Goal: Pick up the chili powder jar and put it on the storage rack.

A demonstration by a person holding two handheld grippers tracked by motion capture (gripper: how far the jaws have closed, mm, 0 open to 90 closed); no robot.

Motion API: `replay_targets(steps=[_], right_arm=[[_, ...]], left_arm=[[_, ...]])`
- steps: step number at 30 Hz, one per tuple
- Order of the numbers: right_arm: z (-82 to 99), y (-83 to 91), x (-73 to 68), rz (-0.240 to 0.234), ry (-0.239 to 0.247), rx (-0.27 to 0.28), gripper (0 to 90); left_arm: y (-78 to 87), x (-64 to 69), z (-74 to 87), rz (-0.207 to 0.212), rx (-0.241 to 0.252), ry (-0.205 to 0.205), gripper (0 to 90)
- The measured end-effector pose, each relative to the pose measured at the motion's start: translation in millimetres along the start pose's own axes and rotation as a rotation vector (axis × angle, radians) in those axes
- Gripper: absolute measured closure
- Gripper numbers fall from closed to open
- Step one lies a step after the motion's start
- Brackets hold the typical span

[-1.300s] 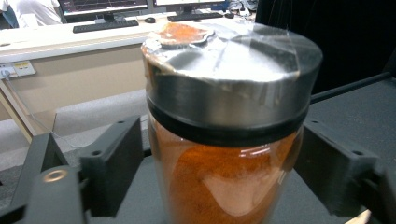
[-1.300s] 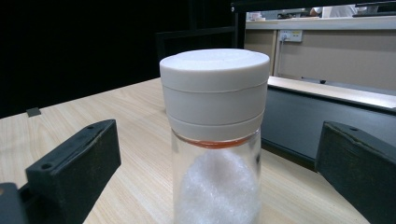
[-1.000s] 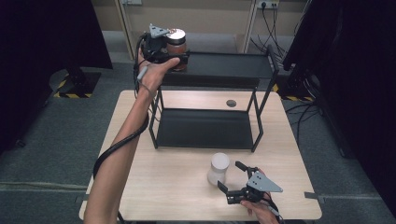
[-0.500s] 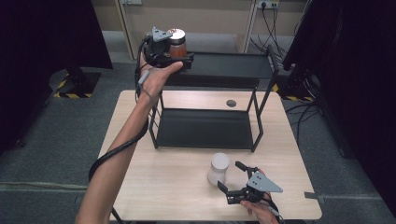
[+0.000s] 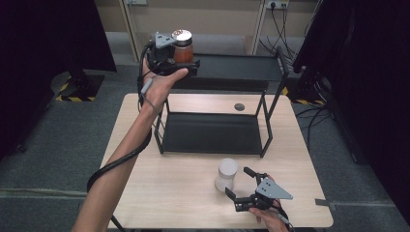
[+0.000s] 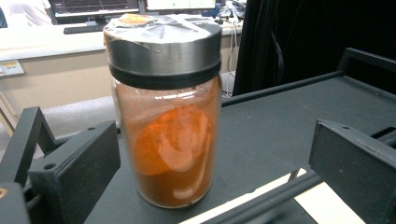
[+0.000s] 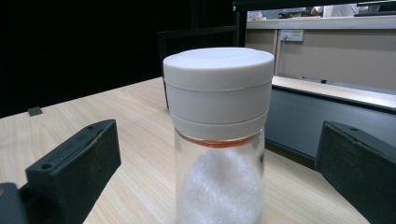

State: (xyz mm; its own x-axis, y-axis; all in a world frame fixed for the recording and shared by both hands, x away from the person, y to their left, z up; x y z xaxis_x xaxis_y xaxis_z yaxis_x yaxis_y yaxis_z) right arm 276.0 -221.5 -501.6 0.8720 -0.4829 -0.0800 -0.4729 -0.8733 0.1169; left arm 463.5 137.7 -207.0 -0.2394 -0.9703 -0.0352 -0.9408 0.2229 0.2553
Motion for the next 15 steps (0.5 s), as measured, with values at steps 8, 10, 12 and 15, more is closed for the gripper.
replay_targets(steps=[8,10,12,15], right_arm=[[-0.4,0.2,-0.2,0.001,0.002,0.001,0.3],[-0.4,0.4,-0.1,0.002,0.001,0.002,0.3],[-0.3,0.4,0.0,0.002,0.002,0.002,0.4],[-0.4,0.1,-0.3,0.001,0.001,0.001,0.3]], left_arm=[[10.1,1.8,7.1,0.021,0.014,-0.007,1.8],[11.9,1.9,11.8,0.027,0.016,-0.003,1.8],[12.9,1.7,15.5,0.034,0.013,-0.007,1.8],[15.2,1.4,19.8,0.038,0.018,-0.007,1.8]])
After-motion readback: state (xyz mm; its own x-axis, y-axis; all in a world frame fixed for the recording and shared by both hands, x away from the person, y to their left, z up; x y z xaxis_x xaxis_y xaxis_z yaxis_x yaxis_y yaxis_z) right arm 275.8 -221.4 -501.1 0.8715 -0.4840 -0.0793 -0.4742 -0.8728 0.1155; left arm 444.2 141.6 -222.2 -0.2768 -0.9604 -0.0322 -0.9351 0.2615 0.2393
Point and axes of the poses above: each handheld gripper's, and its own axes: y roughly backward along the jaws, z roughly out of its underside, x roughly to its right, the point moved 10 cm from there along -y, roughly forward along the jaws, and after that the axes turned 13 degrees about -z, right-handed, at the moved point
